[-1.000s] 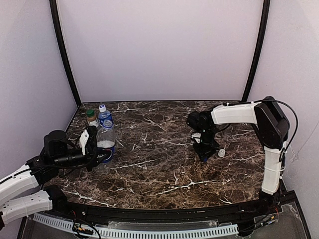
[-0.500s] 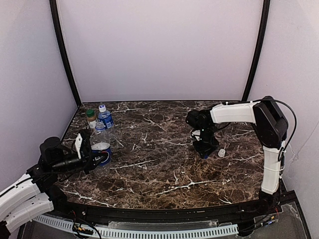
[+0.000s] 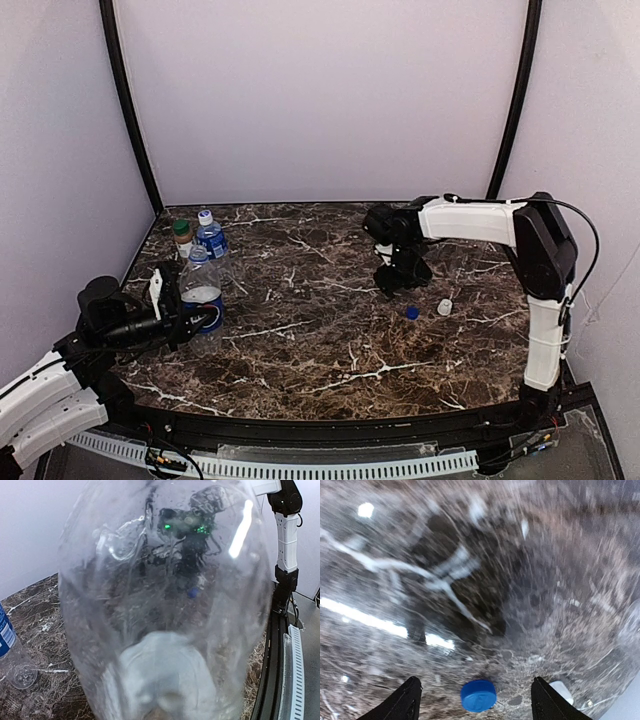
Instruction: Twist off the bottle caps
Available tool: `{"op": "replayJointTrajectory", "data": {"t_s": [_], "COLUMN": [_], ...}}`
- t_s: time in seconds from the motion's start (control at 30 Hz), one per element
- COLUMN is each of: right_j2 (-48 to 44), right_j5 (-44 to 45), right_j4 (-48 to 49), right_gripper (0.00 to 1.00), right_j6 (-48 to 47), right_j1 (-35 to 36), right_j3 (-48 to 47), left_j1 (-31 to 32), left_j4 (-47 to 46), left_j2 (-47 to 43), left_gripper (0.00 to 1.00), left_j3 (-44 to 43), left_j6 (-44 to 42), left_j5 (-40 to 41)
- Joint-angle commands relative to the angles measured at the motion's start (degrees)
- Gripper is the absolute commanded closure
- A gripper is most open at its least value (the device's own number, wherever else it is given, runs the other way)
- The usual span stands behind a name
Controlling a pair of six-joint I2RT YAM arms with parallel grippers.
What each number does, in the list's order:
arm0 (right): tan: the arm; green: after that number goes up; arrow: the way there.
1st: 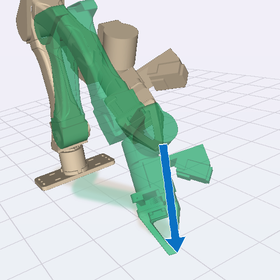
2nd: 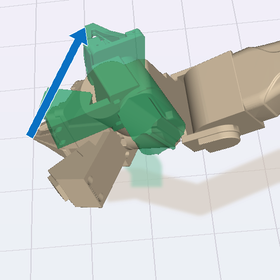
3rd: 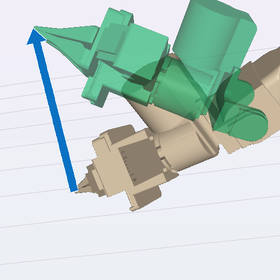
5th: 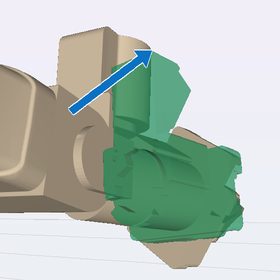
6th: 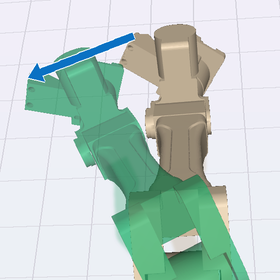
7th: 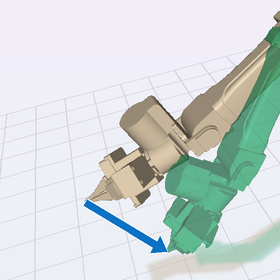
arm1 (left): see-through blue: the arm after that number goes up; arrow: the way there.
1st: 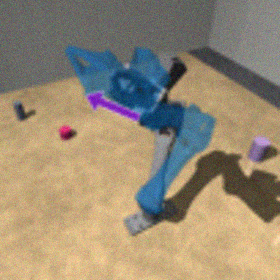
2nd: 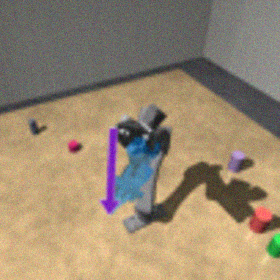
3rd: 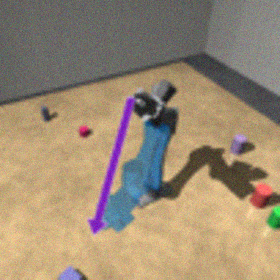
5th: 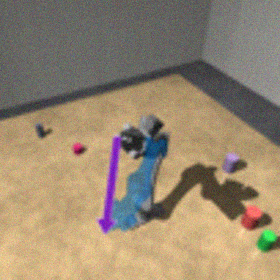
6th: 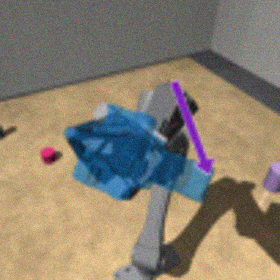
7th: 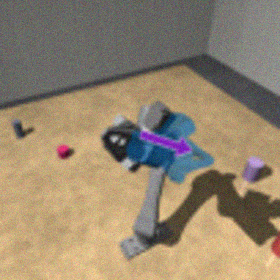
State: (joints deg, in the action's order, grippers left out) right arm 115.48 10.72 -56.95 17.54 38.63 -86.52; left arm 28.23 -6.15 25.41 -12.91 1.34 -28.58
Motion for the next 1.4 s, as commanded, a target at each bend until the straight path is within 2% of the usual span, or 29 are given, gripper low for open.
{"op": "replayJointTrajectory", "data": {"t_s": [0.0,0.1,0.13,0.17,0.27,0.33,0.47,0.57,0.67,0.8,0.97,1.1,1.2,1.37], "right_j2": [-9.13,-17.99,-20.35,-22.38,-22.90,-19.09,-10.46,-5.29,-2.03,-0.07,0.57,0.23,-0.52,-0.23], "right_j5": [4.32,-7.07,-12.92,-18.86,-31.49,-33.51,-30.93,-28.21,-28.08,-29.30,-29.74,-29.57,-28.72,-26.80], "right_j4": [11.10,30.66,38.70,46.84,69.44,74.50,69.62,64.76,61.99,61.08,61.30,61.77,62.85,62.65], "right_gripper": [0.24,0.23,0.13,0.08,0.06,0.07,0.07,0.12,0.15,0.23,0.40,0.43,0.52,0.54], "right_j6": [-10.09,-19.81,-21.87,-22.84,-15.57,-9.05,-9.79,-11.42,-11.62,-9.39,-7.88,-6.84,-5.47,-5.96], "right_j1": [9.91,17.05,19.10,20.71,23.39,24.46,28.21,30.58,31.92,31.88,31.89,31.49,30.65,30.33], "right_j3": [-7.82,-4.34,-1.80,1.29,5.90,2.74,-8.29,-16.15,-20.83,-20.86,-18.96,-17.04,-15.09,-14.27], "left_j1": [-0.37,-0.41,-0.43,-0.49,-0.62,-0.71,-0.72,-0.80,-0.88,-0.89,-0.90,-0.89,-0.92,-0.90], "left_j4": [-2.28,-2.57,-2.62,-2.70,-3.18,-3.44,-3.81,-3.93,-4.07,-4.30,-4.33,-4.31,-4.37,-4.40], "left_j2": [-0.45,-0.45,-0.38,-0.30,-0.05,0.03,0.03,-0.01,-0.13,-0.26,-0.42,-0.52,-0.62,-0.62], "left_gripper": [0.73,0.73,0.73,0.73,0.72,0.71,0.70,0.69,0.69,0.69,0.69,0.69,0.69,0.69], "left_j3": [0.94,1.12,1.12,1.17,1.40,1.60,1.72,1.83,1.90,1.92,1.92,1.92,1.92,1.92], "left_j6": [0.50,0.63,0.65,0.67,0.80,0.91,1.05,1.15,1.32,1.37,1.37,1.30,1.26,1.24], "left_j5": [-2.64,-3.98,-4.22,-4.69,-6.25,-7.14,-8.03,-8.30,-8.35,-8.39,-8.40,-8.57,-8.66,-8.66]}}
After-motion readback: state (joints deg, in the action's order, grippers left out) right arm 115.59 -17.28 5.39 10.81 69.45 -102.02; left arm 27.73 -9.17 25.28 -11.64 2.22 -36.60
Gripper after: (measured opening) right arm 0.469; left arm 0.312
